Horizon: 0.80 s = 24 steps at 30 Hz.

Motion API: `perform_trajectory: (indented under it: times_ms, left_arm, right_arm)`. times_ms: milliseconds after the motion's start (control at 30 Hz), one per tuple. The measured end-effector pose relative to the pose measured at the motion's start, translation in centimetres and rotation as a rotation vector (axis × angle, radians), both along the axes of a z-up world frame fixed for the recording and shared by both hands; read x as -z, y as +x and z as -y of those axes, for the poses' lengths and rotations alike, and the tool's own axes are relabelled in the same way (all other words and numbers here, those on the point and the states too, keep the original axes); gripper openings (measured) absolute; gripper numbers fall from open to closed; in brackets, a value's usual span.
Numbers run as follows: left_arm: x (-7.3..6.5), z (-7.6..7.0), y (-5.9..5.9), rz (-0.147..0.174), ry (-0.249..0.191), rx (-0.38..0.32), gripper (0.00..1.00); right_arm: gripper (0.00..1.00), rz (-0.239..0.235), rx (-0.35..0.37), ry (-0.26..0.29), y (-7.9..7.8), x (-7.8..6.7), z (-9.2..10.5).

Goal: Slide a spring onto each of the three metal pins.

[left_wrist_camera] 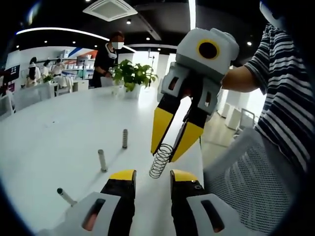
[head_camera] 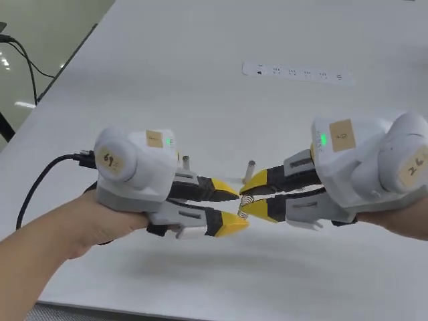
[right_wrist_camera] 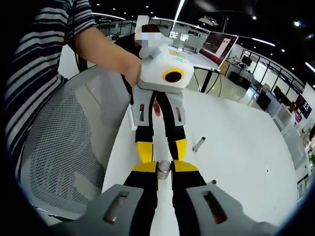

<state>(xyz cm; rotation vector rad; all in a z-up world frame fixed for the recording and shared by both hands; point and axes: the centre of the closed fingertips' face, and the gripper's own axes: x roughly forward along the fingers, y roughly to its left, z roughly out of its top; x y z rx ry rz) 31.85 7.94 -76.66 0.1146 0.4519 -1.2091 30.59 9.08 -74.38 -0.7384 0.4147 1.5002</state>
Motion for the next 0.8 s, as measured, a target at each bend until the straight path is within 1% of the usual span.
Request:
perform_trajectory:
  times_ms: [133,167,367,633,767,800]
  left_arm:
    - [0.0,-1.4,0.3,-0.002,0.009,-0.039,0.24]
    - [-0.1,-2.0,0.5,-0.005,0.009,-0.059,0.25]
    - [-0.5,-4.4,1.3,0.007,0.003,-0.123,0.31]
    - [-0.9,-6.3,1.6,0.018,0.004,-0.172,0.39]
    - [-0.8,-7.4,1.8,0.014,0.005,-0.205,0.44]
    - [-0.8,-7.6,1.8,0.017,0.007,-0.21,0.44]
  right_arm:
    - [0.07,-0.008,0.02,0.001,0.6,0.3,0.3]
    - [0.07,-0.009,0.023,0.001,0.7,0.4,0.3]
    - [0.07,-0.006,0.037,-0.003,1.1,0.6,0.5]
    - [0.07,0.003,0.054,0.002,1.8,0.3,0.5]
    - [0.07,0.007,0.061,0.003,2.1,0.2,0.4]
    - [0.07,0.009,0.064,0.004,2.2,0.2,0.4]
